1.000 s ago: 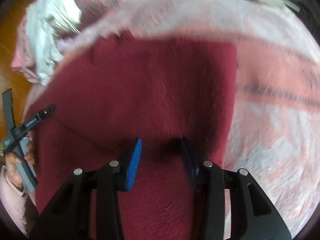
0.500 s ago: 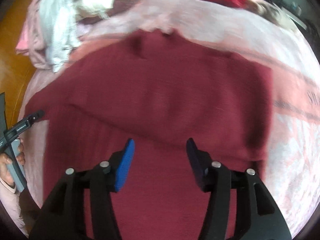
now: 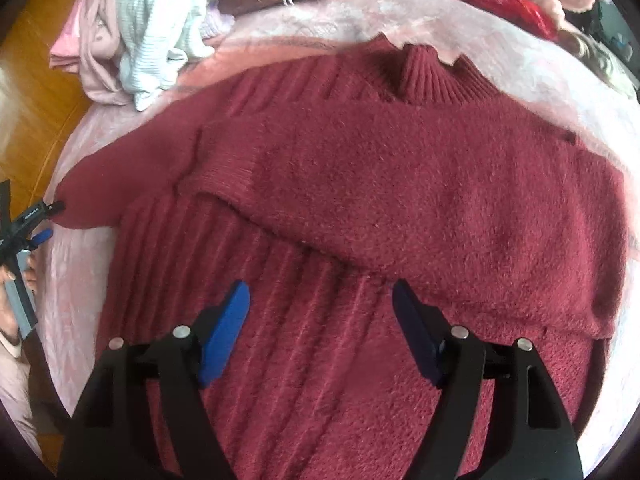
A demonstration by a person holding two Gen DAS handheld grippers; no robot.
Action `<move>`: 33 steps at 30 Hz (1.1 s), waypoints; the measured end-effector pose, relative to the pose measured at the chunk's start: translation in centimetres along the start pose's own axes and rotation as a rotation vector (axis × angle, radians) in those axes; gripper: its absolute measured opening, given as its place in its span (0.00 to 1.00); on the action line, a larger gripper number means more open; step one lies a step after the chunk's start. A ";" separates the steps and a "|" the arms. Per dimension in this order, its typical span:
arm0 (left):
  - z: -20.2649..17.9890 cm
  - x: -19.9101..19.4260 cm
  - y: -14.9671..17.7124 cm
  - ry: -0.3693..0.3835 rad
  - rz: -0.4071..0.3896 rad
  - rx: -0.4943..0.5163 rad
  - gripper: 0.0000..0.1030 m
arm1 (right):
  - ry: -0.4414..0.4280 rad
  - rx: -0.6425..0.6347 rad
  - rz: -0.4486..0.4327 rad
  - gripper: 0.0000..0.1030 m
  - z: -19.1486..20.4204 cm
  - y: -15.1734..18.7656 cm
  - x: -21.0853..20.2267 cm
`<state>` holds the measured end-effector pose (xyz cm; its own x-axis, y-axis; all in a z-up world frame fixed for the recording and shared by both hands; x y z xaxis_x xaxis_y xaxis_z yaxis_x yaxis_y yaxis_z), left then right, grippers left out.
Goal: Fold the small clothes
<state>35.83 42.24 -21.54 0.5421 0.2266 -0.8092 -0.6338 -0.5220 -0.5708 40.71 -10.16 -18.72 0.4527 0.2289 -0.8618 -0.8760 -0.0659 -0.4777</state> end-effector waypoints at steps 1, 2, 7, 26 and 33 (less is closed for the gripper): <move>0.1 0.3 0.1 0.004 0.009 0.001 0.91 | 0.004 0.006 0.002 0.72 -0.1 0.0 0.2; -0.1 0.6 0.0 0.008 0.007 0.011 0.91 | 0.005 0.015 0.005 0.72 -0.3 0.1 0.4; -1.4 0.7 -0.8 0.026 -0.023 0.048 0.91 | 0.007 0.014 0.011 0.72 -0.3 0.7 0.6; -11.6 -3.2 1.1 0.205 -0.088 0.178 0.11 | 0.064 0.001 -0.026 0.72 -5.6 3.0 -3.5; -17.9 -6.6 2.0 0.338 -0.149 0.236 0.11 | 0.083 0.017 -0.036 0.72 -8.0 3.6 -4.7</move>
<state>40.84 25.01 -14.89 0.7623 -0.0176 -0.6470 -0.6226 -0.2934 -0.7255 36.73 -19.22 -17.71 0.4958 0.1495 -0.8555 -0.8612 -0.0423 -0.5065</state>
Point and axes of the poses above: each gripper's, at about its wrist camera, not at the fingertips, and x roughly the way its jaws point, z to its left, y to its underside, the point moved 8 cm from there along x, roughly the way its jaws point, and after that the axes turned 11 degrees about -z, right-handed, at the moved point
